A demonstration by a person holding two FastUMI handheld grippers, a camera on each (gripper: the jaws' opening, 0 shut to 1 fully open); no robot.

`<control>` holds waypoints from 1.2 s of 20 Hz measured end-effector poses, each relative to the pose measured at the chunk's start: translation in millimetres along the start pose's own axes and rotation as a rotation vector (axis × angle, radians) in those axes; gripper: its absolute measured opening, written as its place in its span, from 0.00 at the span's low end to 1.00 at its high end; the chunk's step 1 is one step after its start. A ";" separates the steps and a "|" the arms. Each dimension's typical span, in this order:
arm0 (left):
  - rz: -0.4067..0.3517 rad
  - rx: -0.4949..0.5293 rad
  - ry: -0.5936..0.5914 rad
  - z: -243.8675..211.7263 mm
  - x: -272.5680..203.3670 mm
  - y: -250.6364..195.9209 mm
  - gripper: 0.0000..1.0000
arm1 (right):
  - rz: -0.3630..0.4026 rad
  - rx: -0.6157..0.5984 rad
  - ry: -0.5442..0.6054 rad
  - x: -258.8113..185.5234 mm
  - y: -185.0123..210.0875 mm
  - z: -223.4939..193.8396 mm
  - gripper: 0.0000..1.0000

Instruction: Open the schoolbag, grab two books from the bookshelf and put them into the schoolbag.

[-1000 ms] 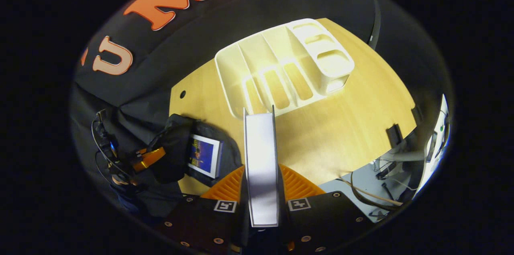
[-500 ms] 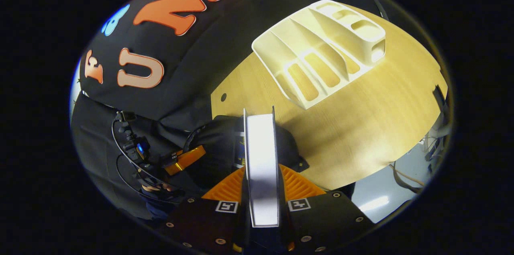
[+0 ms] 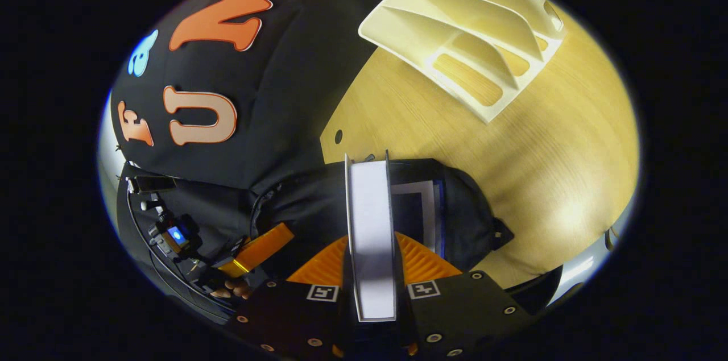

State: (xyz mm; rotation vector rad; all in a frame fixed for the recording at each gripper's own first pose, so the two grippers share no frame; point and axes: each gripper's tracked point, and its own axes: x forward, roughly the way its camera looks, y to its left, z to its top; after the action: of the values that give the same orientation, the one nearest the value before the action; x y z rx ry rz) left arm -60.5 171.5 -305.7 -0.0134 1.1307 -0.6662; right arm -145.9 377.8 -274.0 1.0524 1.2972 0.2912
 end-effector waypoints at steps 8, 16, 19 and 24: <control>-0.030 0.050 -0.007 4.9 2.5 -23.3 0.05 | 0.048 0.032 0.017 69.2 2.1 -17.8 0.30; -0.049 0.046 0.011 -1.8 10.3 -30.9 0.05 | -0.070 0.037 0.095 101.1 -22.6 -40.5 0.43; -0.031 0.026 0.003 -5.2 10.2 -21.2 0.05 | -0.217 -0.132 0.100 94.0 -47.6 -27.2 0.55; -0.015 -0.027 -0.009 -4.2 21.9 -28.5 0.06 | -0.196 -0.191 0.061 45.6 -43.7 13.0 0.72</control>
State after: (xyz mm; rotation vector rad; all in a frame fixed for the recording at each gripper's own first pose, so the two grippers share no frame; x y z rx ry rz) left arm -72.3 139.0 -316.1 -0.0478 1.1321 -0.6634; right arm -136.3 380.5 -337.7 0.7545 1.3866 0.2942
